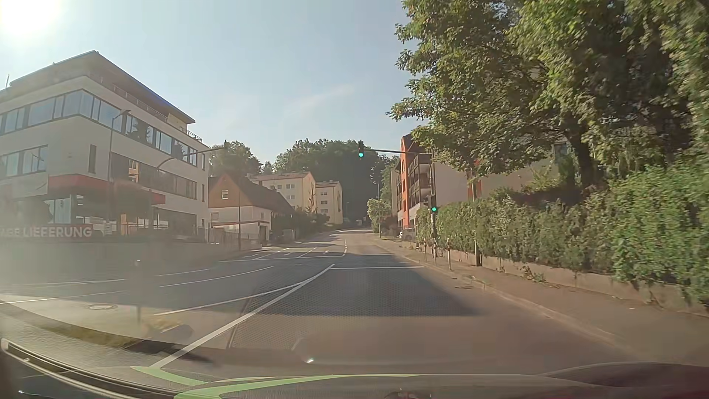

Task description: Follow the waypoints while adhering to traffic rules and regulations

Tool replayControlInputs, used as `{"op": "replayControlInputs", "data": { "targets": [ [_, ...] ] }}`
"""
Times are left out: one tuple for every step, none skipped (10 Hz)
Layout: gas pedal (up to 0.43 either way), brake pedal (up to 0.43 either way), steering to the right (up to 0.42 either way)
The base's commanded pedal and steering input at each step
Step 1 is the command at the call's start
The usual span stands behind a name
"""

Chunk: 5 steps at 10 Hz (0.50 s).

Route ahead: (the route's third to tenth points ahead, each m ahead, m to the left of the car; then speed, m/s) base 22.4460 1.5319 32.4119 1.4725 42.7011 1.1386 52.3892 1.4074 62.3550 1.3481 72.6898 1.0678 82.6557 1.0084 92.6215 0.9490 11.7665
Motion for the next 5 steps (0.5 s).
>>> {"op": "replayControlInputs", "data": {
  "targets": [
    [0.197, 0.0, -0.004],
    [0.189, 0.0, -0.004],
    [0.189, 0.0, -0.004],
    [0.189, 0.0, -0.004],
    [0.189, 0.0, -0.003]
  ]
}}
